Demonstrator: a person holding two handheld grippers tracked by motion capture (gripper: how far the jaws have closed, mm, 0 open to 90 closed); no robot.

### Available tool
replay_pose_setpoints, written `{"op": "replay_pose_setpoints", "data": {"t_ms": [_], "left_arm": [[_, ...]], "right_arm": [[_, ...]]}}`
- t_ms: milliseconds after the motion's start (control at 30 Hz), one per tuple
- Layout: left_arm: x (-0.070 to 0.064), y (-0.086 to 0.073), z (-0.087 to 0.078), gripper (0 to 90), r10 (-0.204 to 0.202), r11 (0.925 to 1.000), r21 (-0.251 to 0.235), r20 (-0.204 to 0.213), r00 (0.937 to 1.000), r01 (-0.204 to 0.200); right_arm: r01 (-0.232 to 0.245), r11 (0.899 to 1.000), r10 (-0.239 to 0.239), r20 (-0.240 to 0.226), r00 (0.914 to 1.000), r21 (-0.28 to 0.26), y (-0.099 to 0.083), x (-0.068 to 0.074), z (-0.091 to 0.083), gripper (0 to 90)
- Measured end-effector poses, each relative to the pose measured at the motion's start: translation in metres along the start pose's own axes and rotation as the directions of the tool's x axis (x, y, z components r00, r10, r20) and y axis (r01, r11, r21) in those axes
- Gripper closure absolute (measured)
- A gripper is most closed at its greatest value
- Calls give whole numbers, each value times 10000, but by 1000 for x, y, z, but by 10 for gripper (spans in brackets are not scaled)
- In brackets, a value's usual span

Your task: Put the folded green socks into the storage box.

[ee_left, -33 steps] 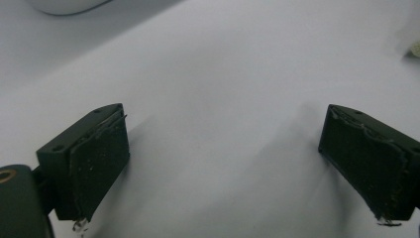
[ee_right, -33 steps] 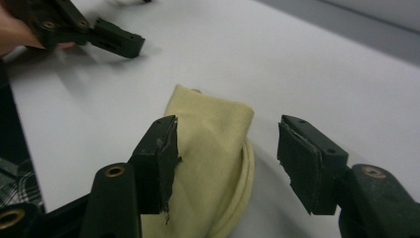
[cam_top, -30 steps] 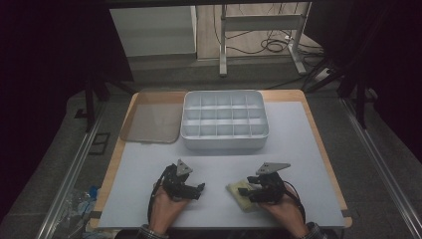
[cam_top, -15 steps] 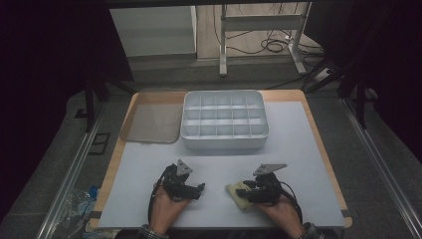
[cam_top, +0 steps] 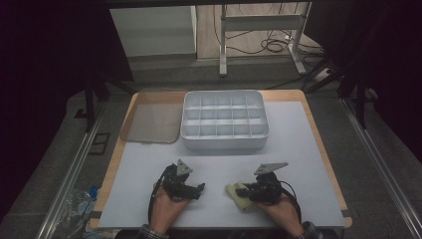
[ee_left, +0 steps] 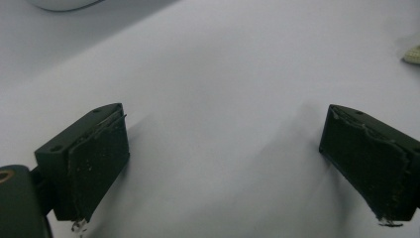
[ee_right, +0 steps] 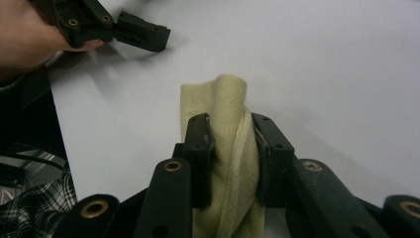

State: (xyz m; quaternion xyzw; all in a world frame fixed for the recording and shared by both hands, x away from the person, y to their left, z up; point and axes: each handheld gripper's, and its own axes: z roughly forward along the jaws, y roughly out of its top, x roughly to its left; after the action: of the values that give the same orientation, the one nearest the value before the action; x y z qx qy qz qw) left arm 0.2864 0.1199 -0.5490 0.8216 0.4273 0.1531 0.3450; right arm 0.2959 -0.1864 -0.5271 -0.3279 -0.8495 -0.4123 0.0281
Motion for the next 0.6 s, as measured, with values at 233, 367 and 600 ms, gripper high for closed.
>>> {"op": "replay_pose_setpoints", "data": {"t_ms": [233, 367, 600], "left_arm": [[0, 0, 0, 47, -14, 10000, 1, 27, 10000, 14], [0, 0, 0, 47, -15, 10000, 1, 30, 10000, 15], [1, 0, 0, 46, -29, 10000, 4, 44, 10000, 29]], "right_arm": [[256, 9991, -250, 181, 9995, -326, 6, 2, -7, 713], [425, 9978, -408, 350, 9986, -501, 12, 1, -13, 713], [585, 9948, -536, 609, 9967, -833, 18, -4, -22, 712]]}}
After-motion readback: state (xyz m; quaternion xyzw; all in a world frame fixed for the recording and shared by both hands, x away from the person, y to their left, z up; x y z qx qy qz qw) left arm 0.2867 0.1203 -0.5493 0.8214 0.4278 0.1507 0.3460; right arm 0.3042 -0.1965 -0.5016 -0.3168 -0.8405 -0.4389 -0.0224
